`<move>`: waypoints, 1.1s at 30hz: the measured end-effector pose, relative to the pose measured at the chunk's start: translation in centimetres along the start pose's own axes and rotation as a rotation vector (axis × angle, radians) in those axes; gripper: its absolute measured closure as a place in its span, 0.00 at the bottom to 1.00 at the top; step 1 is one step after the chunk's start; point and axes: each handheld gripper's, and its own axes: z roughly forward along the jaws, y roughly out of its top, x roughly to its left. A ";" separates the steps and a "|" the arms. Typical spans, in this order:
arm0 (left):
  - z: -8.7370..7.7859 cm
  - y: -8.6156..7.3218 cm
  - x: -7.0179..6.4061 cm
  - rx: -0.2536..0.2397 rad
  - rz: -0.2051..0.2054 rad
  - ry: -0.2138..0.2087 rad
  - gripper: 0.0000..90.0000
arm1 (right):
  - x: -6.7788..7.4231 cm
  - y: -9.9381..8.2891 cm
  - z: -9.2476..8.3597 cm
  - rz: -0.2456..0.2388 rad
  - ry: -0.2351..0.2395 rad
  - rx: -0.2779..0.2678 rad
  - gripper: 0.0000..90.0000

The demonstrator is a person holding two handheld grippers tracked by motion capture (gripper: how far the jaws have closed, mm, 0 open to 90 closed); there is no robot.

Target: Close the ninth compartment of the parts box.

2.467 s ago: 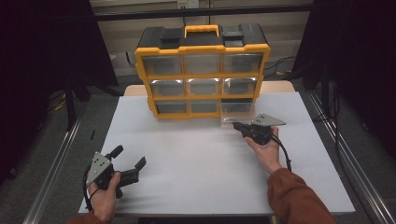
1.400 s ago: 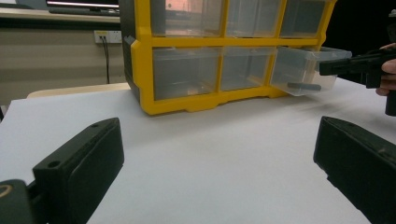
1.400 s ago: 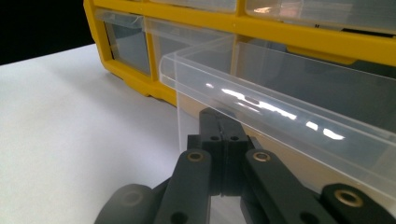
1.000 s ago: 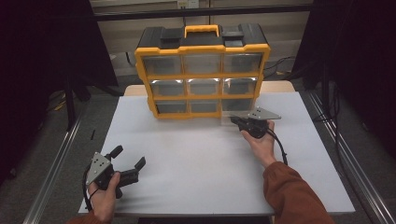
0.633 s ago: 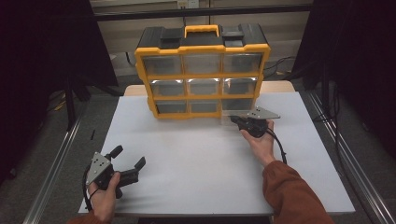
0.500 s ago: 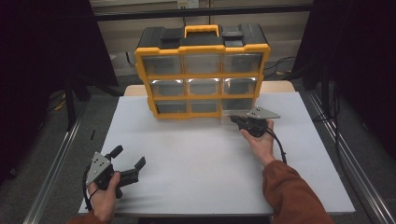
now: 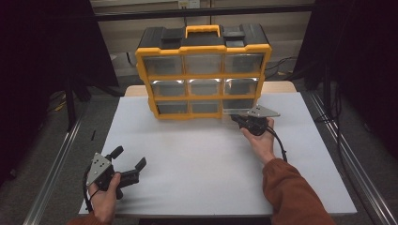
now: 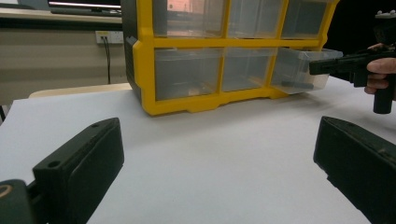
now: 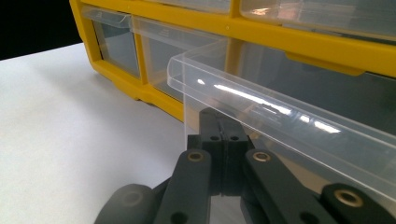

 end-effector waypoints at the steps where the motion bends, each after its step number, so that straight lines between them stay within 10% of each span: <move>1: 0.0 0.0 0.0 0.000 0.001 0.000 0.02 | 0.0 0.0 0.0 0.002 0.002 0.001 1.00; 33: 0.0 0.0 0.0 0.004 0.000 -0.002 0.02 | -0.7 0.3 1.2 0.008 -0.013 -0.005 1.00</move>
